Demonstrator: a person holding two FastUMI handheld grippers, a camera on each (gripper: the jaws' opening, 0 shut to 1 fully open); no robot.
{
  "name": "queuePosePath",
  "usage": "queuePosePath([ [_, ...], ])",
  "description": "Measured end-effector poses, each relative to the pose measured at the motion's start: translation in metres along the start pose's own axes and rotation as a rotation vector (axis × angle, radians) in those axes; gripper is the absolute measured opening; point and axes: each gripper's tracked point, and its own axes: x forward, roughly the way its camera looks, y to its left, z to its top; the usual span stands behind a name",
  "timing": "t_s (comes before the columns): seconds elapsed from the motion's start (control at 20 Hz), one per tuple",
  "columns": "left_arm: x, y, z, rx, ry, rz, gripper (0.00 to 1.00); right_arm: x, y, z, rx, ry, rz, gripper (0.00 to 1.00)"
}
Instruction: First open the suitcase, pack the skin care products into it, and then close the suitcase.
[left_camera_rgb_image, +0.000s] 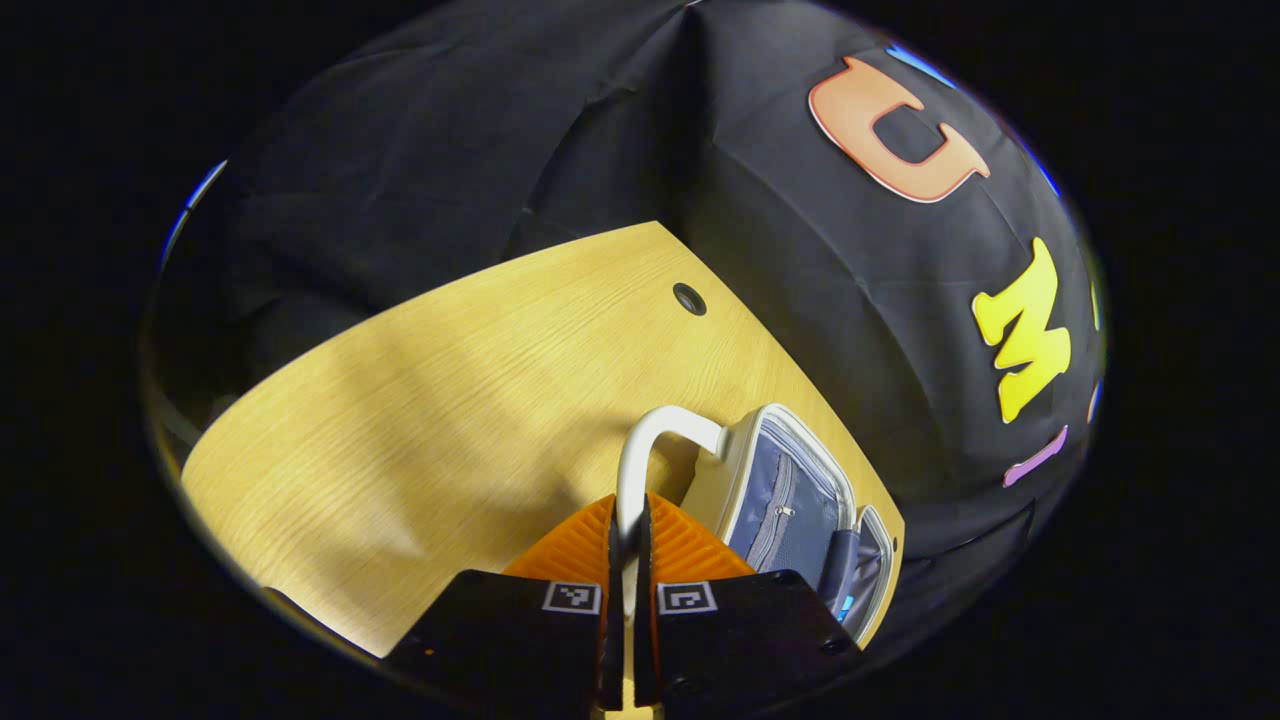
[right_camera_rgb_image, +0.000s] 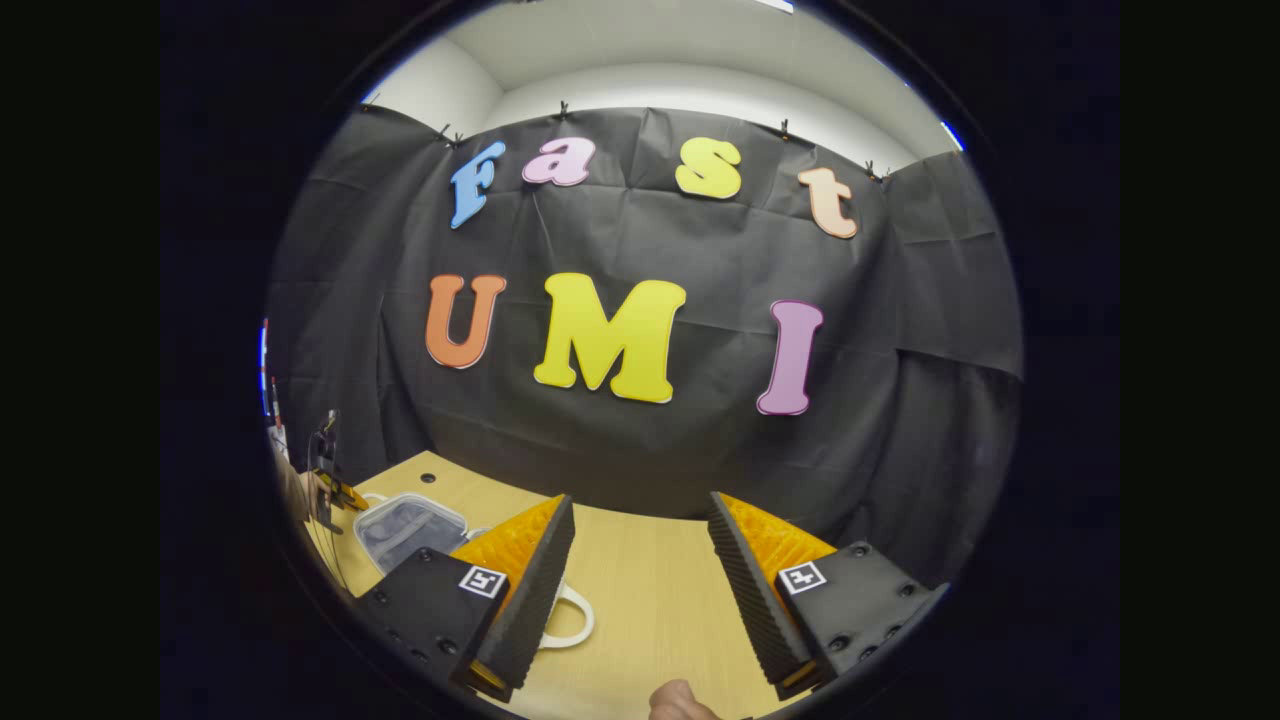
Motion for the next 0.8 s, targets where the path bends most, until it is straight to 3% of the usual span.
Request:
queuePosePath([
  [0.4, -0.072, -0.103, 0.050, 0.168, -0.167, -0.064, 0.04, 0.005, -0.031, 0.016, 0.049, -0.047, 0.094, 0.80],
  [0.6, -0.108, -0.160, 0.043, 0.258, -0.226, -0.108, 0.04, 0.007, -0.043, 0.024, 0.043, -0.067, 0.131, 0.80],
  [0.65, -0.116, -0.176, 0.037, 0.280, -0.234, -0.120, 0.11, 0.006, -0.045, 0.025, 0.037, -0.070, 0.138, 0.80],
  [0.7, -0.124, -0.190, 0.031, 0.307, -0.241, -0.132, 0.03, 0.004, -0.044, 0.023, 0.034, -0.071, 0.158, 0.80],
  [0.8, -0.136, -0.214, 0.016, 0.369, -0.253, -0.144, 0.03, 0.000, -0.045, 0.023, 0.025, -0.077, 0.185, 0.79],
])
